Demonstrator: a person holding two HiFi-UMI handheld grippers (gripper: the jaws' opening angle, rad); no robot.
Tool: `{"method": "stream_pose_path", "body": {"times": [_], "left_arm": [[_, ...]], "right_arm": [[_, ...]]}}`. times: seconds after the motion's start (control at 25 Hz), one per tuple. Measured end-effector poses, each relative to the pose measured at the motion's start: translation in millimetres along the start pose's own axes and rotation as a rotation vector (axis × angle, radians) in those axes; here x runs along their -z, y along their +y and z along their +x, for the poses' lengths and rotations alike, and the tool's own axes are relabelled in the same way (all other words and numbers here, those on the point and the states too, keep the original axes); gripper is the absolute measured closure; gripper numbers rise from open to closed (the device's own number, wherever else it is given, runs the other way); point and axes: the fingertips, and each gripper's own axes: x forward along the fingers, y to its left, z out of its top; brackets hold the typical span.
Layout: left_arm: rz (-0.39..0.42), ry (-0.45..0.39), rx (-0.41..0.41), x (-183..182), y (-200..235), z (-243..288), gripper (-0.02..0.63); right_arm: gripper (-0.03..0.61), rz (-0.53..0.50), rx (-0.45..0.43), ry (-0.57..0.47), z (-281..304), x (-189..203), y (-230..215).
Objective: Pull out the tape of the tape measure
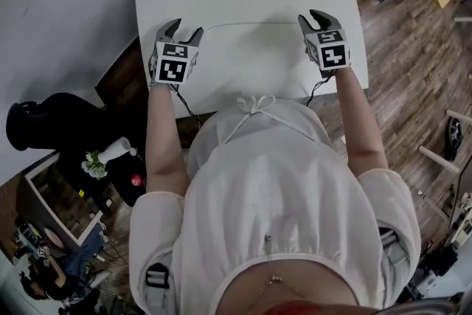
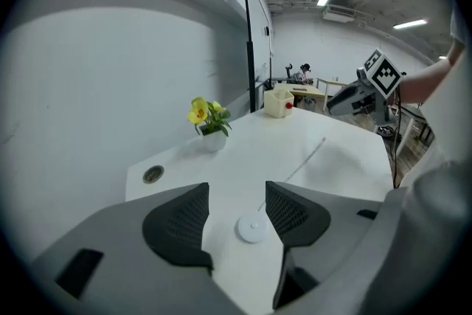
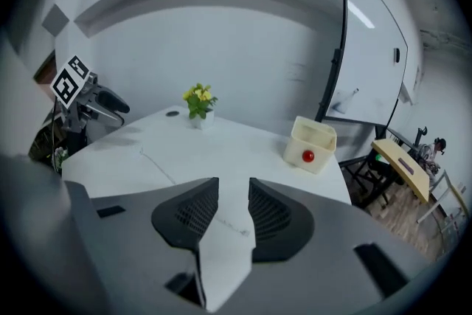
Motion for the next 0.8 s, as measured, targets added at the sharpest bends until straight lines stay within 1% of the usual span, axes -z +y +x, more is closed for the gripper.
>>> {"method": "stream_pose_path", "body": {"times": [0.08, 0.24, 0.32, 0.48, 0.56, 0.68, 0.8], "left_arm": [[-0.022, -0.071, -0.027, -17.4, 3.9, -15.2, 0.39], [-0.098, -0.22, -0.099, -51.9, 16.8, -51.7, 0.482], [-0.106, -0.276, -0.121, -67.3, 20.4, -68.6, 0.514], [-0.068, -0.392, -0.133, -93.6, 16.1, -99.1, 0.577], [-0.044, -0.459, -0.118, -104.7, 9.3, -113.0, 0.584], [0.023, -0.551, -0.101, -119.1, -3.5, -130.8, 0.588], [0.077, -0.599, -0.085, -127.5, -15.2, -140.8, 0.591]], "right_arm": [[0.471, -0.016, 0.01, -0.078, -9.3, -19.0, 2.9], [0.542, -0.04, 0.012, -0.199, -29.5, -51.8, 17.2], [0.563, -0.038, 0.008, -0.239, -39.8, -64.2, 24.7], [0.572, -0.036, 0.012, -0.319, -60.3, -82.4, 34.5], [0.572, -0.049, 0.022, -0.383, -71.7, -93.5, 37.7], [0.572, -0.072, 0.034, -0.452, -85.2, -105.8, 40.3], [0.572, -0.08, 0.016, -0.497, -94.4, -113.4, 44.6]]}}
